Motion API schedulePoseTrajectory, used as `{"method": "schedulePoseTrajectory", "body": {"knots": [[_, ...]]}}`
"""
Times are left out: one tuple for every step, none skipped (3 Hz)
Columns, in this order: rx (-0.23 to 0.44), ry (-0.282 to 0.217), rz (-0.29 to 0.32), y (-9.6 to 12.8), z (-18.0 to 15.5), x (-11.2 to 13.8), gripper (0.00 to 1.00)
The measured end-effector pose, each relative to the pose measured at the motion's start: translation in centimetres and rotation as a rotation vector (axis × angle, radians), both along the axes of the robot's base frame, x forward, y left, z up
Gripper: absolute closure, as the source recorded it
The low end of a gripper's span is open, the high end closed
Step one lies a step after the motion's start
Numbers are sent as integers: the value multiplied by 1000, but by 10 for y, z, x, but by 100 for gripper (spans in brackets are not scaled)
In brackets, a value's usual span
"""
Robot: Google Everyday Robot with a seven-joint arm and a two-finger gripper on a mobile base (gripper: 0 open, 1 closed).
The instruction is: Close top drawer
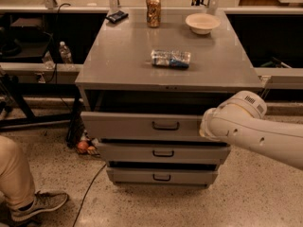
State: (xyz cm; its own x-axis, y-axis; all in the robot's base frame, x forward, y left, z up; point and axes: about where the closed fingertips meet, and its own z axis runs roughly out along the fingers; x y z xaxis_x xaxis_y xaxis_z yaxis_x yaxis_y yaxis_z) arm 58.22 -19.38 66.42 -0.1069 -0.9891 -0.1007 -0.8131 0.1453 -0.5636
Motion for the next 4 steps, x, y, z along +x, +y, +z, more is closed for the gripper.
{"method": "schedulePoseTrajectory", "body": {"knots": [[0,0,0,0,0,0,100],[1,-7,16,-2,1,9,100],[1,-7,18,-2,1,10,100],[1,0,39,1,1,19,100]]}}
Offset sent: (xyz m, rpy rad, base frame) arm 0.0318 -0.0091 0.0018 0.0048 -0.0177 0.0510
